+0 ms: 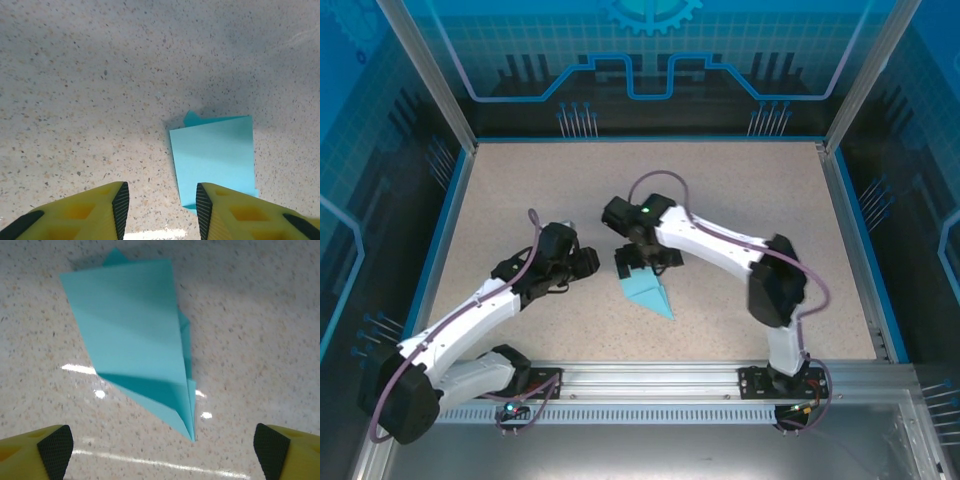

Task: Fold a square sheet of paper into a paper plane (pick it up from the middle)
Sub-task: Turn over the paper at the center of the table, then fold the wing for the fifth time at the center of the table.

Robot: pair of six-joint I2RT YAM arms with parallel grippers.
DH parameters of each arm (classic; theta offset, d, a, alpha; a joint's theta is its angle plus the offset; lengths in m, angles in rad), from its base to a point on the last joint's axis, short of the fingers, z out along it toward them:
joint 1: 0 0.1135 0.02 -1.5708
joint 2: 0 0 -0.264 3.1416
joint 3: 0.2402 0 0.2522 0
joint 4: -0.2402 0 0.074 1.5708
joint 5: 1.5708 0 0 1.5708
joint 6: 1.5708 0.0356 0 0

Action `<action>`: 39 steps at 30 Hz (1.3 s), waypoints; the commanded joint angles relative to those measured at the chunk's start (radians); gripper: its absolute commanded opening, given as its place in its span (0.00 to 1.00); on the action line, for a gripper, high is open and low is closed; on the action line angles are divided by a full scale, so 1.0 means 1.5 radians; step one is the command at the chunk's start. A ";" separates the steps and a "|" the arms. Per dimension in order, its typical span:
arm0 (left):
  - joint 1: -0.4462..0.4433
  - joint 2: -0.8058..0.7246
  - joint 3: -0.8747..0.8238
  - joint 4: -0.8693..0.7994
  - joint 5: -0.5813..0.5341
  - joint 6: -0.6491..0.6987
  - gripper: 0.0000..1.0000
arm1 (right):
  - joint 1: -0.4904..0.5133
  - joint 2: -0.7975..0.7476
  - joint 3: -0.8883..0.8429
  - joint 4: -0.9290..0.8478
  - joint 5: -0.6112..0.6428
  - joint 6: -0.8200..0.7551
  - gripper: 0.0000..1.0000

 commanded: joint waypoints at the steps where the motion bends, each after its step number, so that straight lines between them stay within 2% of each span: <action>1: 0.006 0.031 0.032 -0.007 0.052 0.000 0.43 | -0.052 -0.148 -0.189 0.207 -0.065 0.016 0.85; 3: 0.008 0.054 0.031 0.003 0.082 -0.011 0.43 | -0.086 -0.225 -0.310 0.335 -0.140 0.033 0.67; 6: 0.008 0.085 0.022 0.034 0.141 -0.023 0.42 | -0.105 -0.285 -0.425 0.479 -0.220 0.032 0.53; 11: 0.008 0.147 0.018 0.071 0.207 -0.041 0.41 | -0.108 -0.221 -0.440 0.549 -0.302 0.028 0.25; 12: 0.009 0.160 0.021 0.071 0.215 -0.043 0.41 | -0.104 -0.204 -0.433 0.548 -0.307 0.025 0.22; 20: 0.008 0.210 0.021 0.092 0.257 -0.053 0.41 | -0.108 -0.137 -0.453 0.572 -0.338 0.005 0.18; 26: 0.008 0.233 0.019 0.101 0.274 -0.050 0.41 | -0.145 -0.150 -0.495 0.600 -0.355 -0.005 0.21; 30: 0.008 0.241 0.022 0.099 0.278 -0.046 0.41 | -0.150 -0.190 -0.496 0.605 -0.365 -0.022 0.26; 33: 0.008 0.241 0.017 0.104 0.282 -0.046 0.42 | -0.141 -0.192 -0.512 0.630 -0.411 -0.035 0.24; 39: 0.008 0.243 0.017 0.107 0.289 -0.052 0.42 | -0.141 -0.169 -0.518 0.611 -0.394 -0.051 0.23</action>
